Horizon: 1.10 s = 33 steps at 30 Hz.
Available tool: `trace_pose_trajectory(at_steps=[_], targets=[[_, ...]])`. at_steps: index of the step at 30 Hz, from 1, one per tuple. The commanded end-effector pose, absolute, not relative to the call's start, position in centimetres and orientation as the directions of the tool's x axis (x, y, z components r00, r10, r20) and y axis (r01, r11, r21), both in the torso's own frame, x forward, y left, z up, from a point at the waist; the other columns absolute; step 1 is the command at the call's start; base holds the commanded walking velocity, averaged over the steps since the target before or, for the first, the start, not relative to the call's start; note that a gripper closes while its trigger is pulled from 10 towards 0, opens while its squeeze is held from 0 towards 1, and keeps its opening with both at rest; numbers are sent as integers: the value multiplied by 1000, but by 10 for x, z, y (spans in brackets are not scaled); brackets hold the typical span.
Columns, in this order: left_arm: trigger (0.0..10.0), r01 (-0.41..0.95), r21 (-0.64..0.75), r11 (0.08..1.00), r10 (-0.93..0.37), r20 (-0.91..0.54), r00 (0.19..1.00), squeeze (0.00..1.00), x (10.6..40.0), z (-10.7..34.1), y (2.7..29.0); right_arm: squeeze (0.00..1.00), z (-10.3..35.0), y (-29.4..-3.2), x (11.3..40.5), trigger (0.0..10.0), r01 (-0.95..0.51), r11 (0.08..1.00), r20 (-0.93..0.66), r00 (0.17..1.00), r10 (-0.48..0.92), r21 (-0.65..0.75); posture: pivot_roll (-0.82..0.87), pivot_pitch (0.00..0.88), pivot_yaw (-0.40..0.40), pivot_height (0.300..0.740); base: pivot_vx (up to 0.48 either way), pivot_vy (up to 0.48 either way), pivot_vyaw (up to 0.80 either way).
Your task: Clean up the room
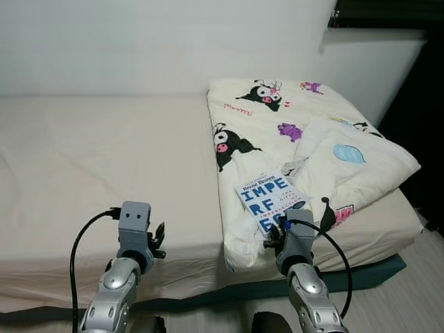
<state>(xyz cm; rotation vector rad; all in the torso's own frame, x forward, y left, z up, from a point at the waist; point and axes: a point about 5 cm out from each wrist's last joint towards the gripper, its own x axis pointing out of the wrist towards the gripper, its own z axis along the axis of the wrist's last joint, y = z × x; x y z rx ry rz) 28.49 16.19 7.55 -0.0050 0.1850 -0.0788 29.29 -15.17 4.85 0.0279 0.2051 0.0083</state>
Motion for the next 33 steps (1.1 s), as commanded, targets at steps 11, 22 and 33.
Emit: trace_pose_trajectory(at_steps=[11, 22, 33], targets=[[10000, 76, -5, 997, -76, -165, 983, 0, 279, 78, 169, 357, 50, -157, 287, 10000, 66, 972, -148, 988, -33, 227, 65, 43, -69, 578, 0, 0, 0], [10000, 121, 2, 993, -120, -139, 983, 0, 275, 84, 172, 1000, 45, -174, 277, 10000, 161, 895, -122, 985, -120, 417, 79, 42, -56, 578, 0, 0, 0], [10000, 144, 39, 989, -137, -138, 981, 0, 279, 87, 176, 1000, 42, -172, 275, 10000, 170, 856, -120, 985, -127, 488, 91, 42, -40, 578, 0, 0, 0]])
